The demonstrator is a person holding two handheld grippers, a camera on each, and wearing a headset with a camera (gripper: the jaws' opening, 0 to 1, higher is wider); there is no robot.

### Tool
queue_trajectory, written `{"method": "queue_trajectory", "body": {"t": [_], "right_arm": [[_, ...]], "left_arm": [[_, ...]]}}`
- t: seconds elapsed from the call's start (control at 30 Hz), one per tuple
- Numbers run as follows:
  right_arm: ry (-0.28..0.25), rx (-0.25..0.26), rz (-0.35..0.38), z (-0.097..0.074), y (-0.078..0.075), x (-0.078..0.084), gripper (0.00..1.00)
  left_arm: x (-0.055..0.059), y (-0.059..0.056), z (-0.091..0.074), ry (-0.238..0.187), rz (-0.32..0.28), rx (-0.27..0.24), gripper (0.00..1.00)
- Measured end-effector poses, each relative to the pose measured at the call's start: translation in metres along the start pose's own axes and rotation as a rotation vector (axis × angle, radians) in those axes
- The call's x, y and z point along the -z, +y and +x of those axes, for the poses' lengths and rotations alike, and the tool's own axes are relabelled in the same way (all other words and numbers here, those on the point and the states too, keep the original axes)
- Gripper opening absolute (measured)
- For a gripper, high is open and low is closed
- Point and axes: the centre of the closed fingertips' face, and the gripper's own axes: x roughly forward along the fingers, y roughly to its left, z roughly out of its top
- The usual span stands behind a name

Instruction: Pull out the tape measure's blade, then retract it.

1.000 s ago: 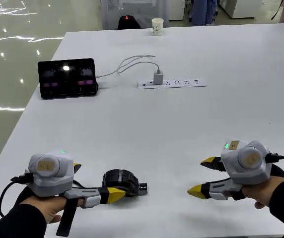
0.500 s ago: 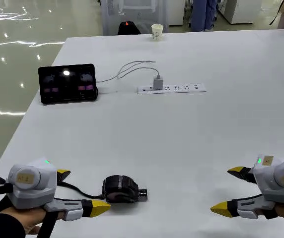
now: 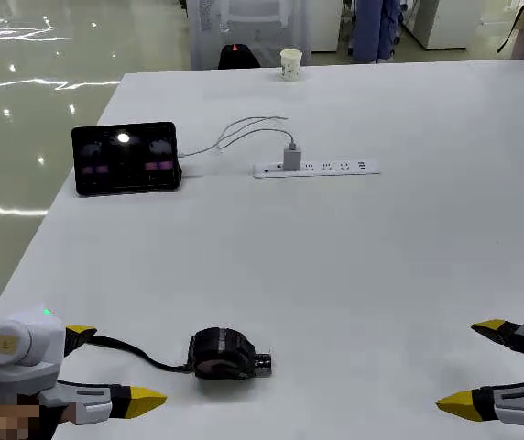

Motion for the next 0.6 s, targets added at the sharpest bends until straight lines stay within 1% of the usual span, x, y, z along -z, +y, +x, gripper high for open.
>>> {"method": "queue_trajectory", "body": {"t": [0.1, 0.17, 0.23, 0.3, 0.33, 0.4, 0.5, 0.6], "right_arm": [[-0.004, 0.005, 0.004, -0.0022, -0.0021, 0.0020, 0.92], [-0.008, 0.003, 0.018, -0.0030, -0.0013, 0.0026, 0.96], [-0.009, 0.000, 0.025, -0.0035, -0.0002, 0.0038, 0.98], [-0.009, 0.006, 0.021, -0.0044, 0.0012, 0.0057, 0.99], [-0.009, -0.001, 0.025, -0.0045, 0.0030, 0.0065, 0.99], [-0.008, 0.007, 0.021, -0.0051, 0.0035, 0.0077, 0.99], [-0.006, -0.004, 0.034, -0.0052, 0.0057, 0.0085, 0.99], [0.001, -0.007, 0.029, -0.0056, 0.0075, 0.0105, 0.99]], "left_arm": [[0.0030, 0.0013, -0.0032, 0.005, 0.006, -0.005, 0.99], [0.0049, 0.0030, -0.0047, 0.010, 0.015, -0.014, 0.99], [0.0058, 0.0031, -0.0056, 0.013, 0.012, -0.012, 0.99], [0.0056, 0.0032, -0.0068, 0.012, 0.012, -0.016, 0.99], [0.0063, 0.0045, -0.0068, 0.013, 0.012, -0.017, 0.99], [0.0060, 0.0052, -0.0074, 0.010, 0.012, -0.020, 0.99], [0.0062, 0.0054, -0.0086, 0.011, 0.015, -0.024, 0.99], [0.0061, 0.0080, -0.0092, 0.012, 0.017, -0.037, 0.99]]}}
